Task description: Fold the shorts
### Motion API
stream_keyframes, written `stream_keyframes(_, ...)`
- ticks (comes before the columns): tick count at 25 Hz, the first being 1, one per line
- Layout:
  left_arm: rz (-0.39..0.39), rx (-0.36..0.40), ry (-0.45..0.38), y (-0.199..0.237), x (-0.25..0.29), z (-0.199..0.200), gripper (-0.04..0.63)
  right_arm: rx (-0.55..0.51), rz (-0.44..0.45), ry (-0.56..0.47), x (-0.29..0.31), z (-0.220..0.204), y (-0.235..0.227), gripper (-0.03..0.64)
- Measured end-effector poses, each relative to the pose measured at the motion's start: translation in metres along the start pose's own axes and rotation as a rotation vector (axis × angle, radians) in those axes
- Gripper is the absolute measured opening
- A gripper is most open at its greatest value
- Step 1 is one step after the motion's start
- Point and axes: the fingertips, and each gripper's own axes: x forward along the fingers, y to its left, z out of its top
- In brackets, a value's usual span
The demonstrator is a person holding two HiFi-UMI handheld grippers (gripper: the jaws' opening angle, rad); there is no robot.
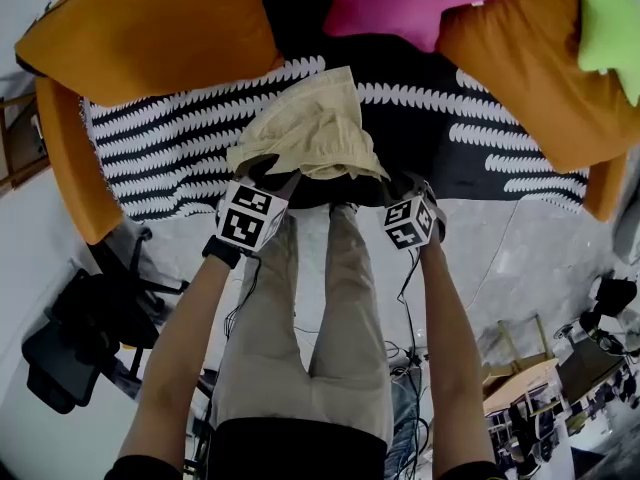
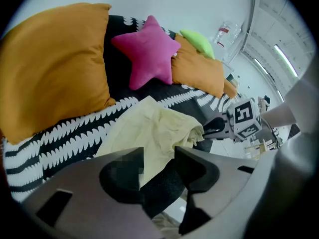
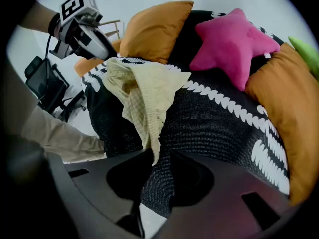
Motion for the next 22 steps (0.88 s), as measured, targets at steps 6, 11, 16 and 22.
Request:
stream_keyframes(6,-0.022,0.024,0.065,-0.003,0.013,-0.002,0.204,-0.013,0.022,0.013,0.011,0.006,0.006,0.110)
stream_keyframes(11,-0.067,0.008,0.065,-0.016,0.014,0.009,0.204,-0.001,0.007,0.003,0.012,0.007,0.002,0.097)
stream_keyframes(16,-0.041,0.011,0.095,-0.020,0.029,0.000,0.152,0.003,0.006,0.001,0.011,0.004,0.006,0.076)
stream_keyframes(22,0.035,0.039,0.184,0.008,0.030,-0.025,0.023,0.039,-0.014,0.082,0.018,-0.005,0.008,0.059)
